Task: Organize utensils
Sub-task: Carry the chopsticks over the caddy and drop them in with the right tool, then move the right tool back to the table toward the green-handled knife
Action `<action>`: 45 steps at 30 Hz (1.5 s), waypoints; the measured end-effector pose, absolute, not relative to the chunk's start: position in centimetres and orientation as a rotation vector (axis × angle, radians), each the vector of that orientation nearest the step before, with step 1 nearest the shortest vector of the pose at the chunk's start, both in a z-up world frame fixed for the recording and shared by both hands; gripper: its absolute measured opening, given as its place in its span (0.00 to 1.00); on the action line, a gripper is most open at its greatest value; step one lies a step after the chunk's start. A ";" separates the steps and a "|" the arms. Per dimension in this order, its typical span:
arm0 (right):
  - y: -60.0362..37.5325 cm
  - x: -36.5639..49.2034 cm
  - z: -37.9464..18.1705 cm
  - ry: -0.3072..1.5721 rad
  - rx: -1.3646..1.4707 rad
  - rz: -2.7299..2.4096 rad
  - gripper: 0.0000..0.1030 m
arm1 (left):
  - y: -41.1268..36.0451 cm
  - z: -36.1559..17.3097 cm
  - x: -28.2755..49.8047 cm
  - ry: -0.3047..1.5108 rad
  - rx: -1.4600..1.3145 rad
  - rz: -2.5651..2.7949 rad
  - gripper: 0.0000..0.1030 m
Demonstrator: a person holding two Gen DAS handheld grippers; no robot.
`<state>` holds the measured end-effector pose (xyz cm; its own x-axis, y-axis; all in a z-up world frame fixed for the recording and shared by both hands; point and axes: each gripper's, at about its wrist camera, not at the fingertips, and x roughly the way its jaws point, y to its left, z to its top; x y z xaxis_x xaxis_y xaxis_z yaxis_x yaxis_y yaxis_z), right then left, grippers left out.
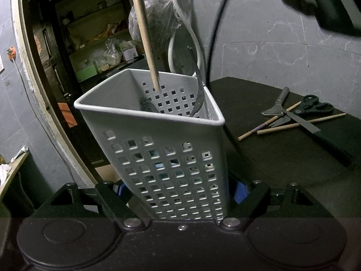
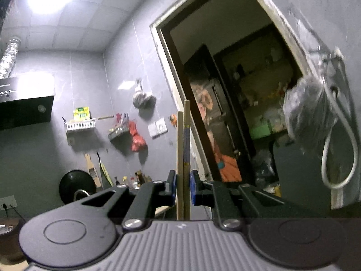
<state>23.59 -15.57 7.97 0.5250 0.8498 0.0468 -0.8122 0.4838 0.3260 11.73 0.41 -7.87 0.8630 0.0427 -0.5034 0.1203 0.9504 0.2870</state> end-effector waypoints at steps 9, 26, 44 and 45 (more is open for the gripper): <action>-14.1 21.5 1.5 0.276 0.177 0.973 0.17 | 0.9 -7.9 11.8 0.529 0.323 -0.055 0.82; -23.8 16.9 0.8 0.345 0.201 0.632 1.00 | 0.9 -7.9 12.1 0.536 0.330 -0.065 0.82; -29.5 17.6 -9.5 0.752 0.167 0.333 1.00 | 0.4 -8.0 12.5 0.553 0.345 -0.059 0.82; -29.1 18.0 -9.5 0.764 0.167 0.335 1.00 | 0.4 -8.0 12.5 0.554 0.345 -0.058 0.82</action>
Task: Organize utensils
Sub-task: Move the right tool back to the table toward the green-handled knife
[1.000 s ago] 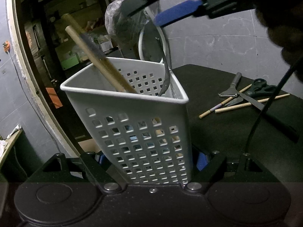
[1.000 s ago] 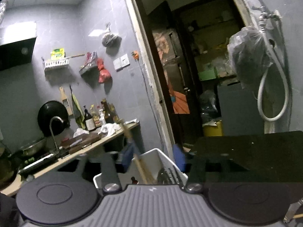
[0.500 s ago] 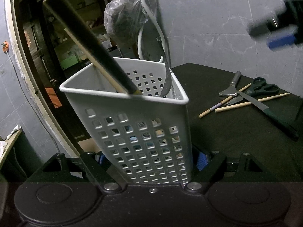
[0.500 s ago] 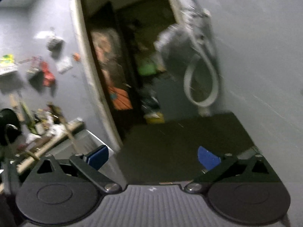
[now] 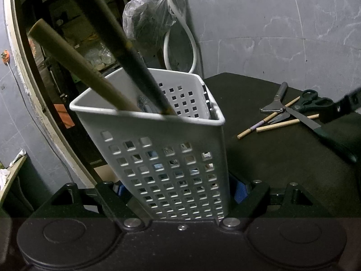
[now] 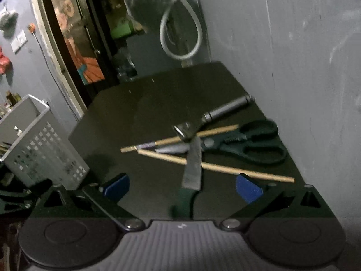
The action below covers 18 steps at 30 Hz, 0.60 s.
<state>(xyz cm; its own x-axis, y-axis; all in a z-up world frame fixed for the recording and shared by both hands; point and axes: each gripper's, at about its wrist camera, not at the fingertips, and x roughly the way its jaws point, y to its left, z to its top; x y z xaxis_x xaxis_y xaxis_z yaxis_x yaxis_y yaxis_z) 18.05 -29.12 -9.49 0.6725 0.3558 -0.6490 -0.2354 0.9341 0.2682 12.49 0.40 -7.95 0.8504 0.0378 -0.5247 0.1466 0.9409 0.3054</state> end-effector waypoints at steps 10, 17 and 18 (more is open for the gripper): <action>-28.2 17.7 -10.6 0.838 0.150 0.317 1.00 | 0.4 -8.0 12.6 0.555 0.348 -0.057 0.82; -27.8 17.0 -10.8 0.918 0.175 0.320 1.00 | 0.3 -8.0 12.6 0.556 0.347 -0.058 0.82; -27.6 16.9 -10.8 0.919 0.175 0.322 1.00 | 0.3 -8.0 12.6 0.555 0.348 -0.059 0.82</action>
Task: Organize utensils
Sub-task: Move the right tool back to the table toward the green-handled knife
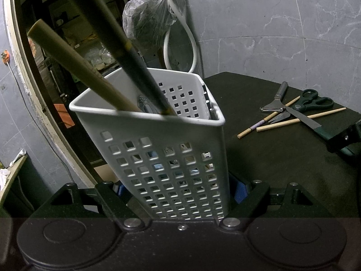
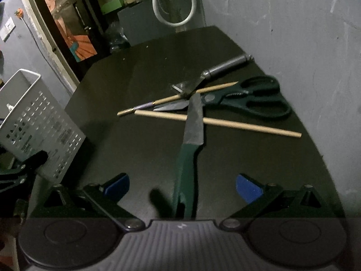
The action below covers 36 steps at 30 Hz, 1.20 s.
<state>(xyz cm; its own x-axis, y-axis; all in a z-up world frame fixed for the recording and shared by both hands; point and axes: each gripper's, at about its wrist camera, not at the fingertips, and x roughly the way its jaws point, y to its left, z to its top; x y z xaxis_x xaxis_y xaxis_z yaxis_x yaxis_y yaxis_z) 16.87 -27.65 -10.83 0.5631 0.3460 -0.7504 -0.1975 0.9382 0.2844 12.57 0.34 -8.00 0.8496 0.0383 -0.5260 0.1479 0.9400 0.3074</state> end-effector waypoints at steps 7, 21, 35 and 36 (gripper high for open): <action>-26.7 16.6 -11.0 0.936 0.180 0.326 1.00 | 0.5 -7.9 12.7 0.561 0.338 -0.062 0.82; -25.3 16.2 -10.8 0.978 0.161 0.357 0.99 | 0.6 -8.0 12.7 0.559 0.339 -0.066 0.82; -21.1 16.6 -9.3 0.930 0.106 0.710 0.99 | 0.4 -8.0 12.6 0.558 0.338 -0.062 0.83; -21.3 16.8 -9.0 0.909 0.079 0.705 0.99 | 0.3 -8.0 12.6 0.558 0.337 -0.062 0.83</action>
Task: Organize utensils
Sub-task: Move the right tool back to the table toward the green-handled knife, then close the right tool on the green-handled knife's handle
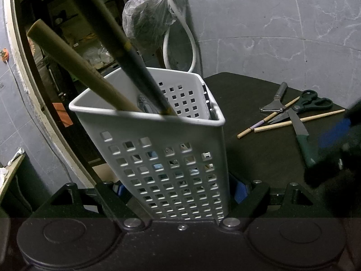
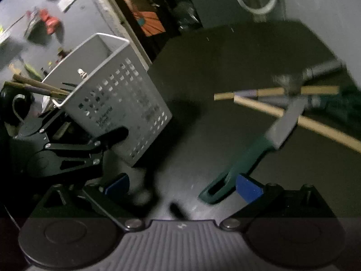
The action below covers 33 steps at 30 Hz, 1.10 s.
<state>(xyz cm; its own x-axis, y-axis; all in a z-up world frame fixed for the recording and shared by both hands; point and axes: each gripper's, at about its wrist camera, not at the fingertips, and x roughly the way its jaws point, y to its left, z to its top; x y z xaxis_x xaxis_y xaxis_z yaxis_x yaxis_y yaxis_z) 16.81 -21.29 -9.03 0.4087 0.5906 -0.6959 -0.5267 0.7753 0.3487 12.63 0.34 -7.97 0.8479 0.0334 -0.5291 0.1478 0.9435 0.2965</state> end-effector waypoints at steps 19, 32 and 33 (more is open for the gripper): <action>-24.1 23.6 -10.5 0.917 0.067 0.639 0.98 | 0.4 -8.0 12.6 0.553 0.341 -0.061 0.83; -30.0 16.1 -10.4 0.902 0.282 0.406 0.98 | 0.8 -8.0 12.8 0.555 0.347 -0.078 0.83; -30.4 16.1 -10.6 0.914 0.317 0.383 0.98 | 0.8 -8.0 12.8 0.555 0.348 -0.079 0.83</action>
